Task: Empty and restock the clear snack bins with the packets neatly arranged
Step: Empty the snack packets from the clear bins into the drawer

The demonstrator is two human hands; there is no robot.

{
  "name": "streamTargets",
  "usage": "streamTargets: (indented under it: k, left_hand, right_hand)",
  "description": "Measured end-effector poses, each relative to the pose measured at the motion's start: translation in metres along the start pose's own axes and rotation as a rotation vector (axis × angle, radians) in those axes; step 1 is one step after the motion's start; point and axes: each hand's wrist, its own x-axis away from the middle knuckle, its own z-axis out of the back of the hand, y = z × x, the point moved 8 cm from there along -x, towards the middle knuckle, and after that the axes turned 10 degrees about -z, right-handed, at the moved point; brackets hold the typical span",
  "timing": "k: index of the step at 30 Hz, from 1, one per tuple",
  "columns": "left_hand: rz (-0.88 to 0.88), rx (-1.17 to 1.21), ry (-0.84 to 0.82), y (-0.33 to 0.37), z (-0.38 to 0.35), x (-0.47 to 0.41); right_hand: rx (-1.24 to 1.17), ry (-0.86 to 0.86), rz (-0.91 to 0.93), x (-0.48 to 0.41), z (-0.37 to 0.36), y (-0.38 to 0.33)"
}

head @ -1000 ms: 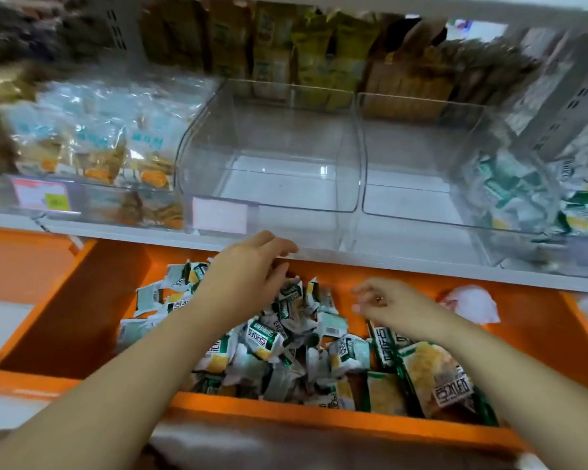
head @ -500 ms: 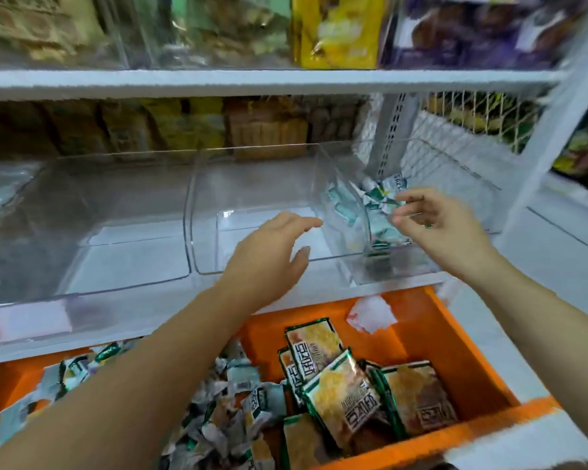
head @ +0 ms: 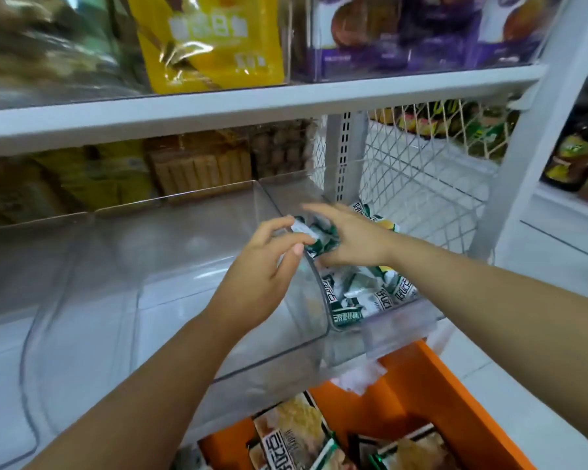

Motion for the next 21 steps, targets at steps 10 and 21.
streamTargets:
  k: [10, 21]
  left_hand:
    - [-0.005, 0.202, 0.025, -0.003, -0.001, 0.004]
    - [-0.008, 0.191, 0.035, -0.002, -0.001, 0.003]
  right_hand:
    - [0.199, -0.188, 0.05, -0.061, -0.051, 0.017]
    - [0.043, -0.282, -0.01, -0.05, -0.034, 0.025]
